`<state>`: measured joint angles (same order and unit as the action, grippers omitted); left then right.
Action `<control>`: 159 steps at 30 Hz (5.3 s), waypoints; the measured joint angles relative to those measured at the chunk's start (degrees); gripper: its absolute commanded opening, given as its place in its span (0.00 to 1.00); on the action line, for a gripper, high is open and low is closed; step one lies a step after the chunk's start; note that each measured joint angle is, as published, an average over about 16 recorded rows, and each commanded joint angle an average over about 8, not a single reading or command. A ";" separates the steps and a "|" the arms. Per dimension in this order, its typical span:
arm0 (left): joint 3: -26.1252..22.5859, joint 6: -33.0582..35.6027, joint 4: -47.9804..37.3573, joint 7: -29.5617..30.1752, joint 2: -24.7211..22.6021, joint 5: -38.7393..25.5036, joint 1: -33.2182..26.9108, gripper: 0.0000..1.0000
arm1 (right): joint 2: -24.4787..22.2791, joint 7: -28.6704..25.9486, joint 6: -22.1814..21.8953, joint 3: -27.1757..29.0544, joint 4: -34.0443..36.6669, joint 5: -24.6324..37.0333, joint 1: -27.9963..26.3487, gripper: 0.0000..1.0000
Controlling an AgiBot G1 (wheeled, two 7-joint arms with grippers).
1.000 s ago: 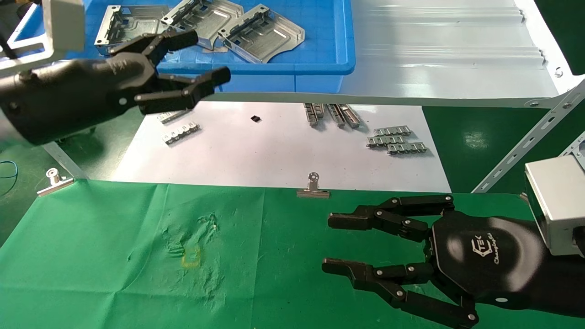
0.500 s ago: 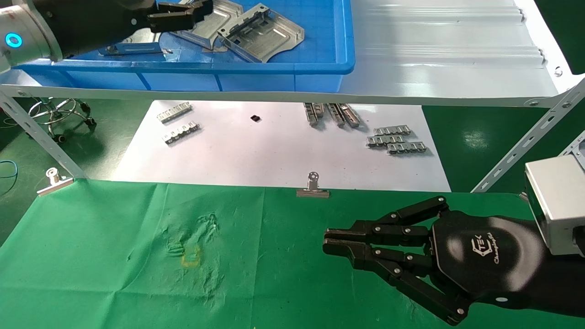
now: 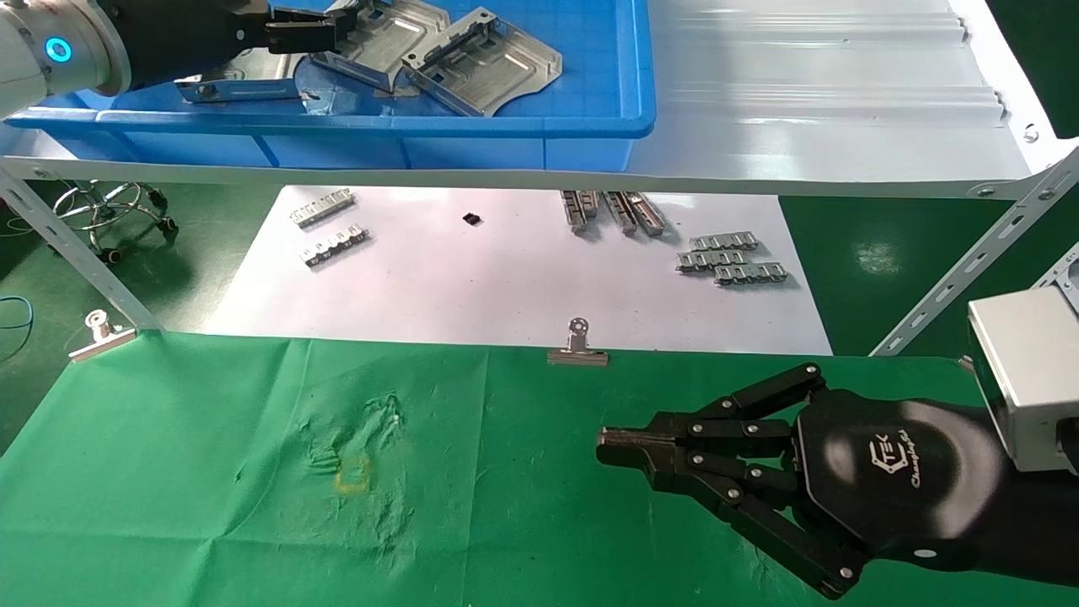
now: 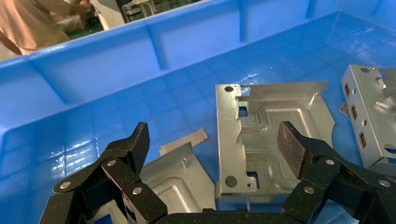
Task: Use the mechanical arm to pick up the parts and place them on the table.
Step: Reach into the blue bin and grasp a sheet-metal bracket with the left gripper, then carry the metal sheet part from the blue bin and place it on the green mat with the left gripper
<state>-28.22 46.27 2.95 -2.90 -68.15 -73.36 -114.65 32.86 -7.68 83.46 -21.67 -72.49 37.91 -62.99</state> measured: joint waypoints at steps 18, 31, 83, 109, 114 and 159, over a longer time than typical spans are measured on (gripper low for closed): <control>-0.42 -1.11 -2.33 -1.51 -1.58 -0.61 -0.37 0.00 | 0.00 0.00 0.00 -0.01 0.00 -0.01 0.00 0.00; -0.56 -2.16 -2.60 -2.65 -1.87 -0.83 -0.27 0.00 | 0.00 0.01 -0.01 -0.01 0.00 -0.01 0.00 0.00; 1.89 39.36 6.54 -18.31 11.66 4.75 -1.42 0.00 | -0.01 0.02 -0.01 -0.04 0.00 -0.02 -0.01 0.00; -17.03 45.08 43.31 -29.81 33.23 23.42 21.43 0.00 | -0.02 0.02 -0.02 -0.05 0.00 -0.03 -0.01 0.00; -21.48 44.55 42.26 -35.14 33.50 22.40 23.87 0.00 | -0.02 0.02 -0.02 -0.05 0.00 -0.03 -0.01 0.00; -25.86 37.23 8.71 -65.71 18.83 17.97 25.85 1.00 | -0.03 0.03 -0.03 -0.07 0.00 -0.05 -0.02 0.00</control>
<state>-54.08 83.50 11.66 -68.61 -49.32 -55.39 -88.80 32.84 -7.65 83.43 -21.74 -72.49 37.87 -63.01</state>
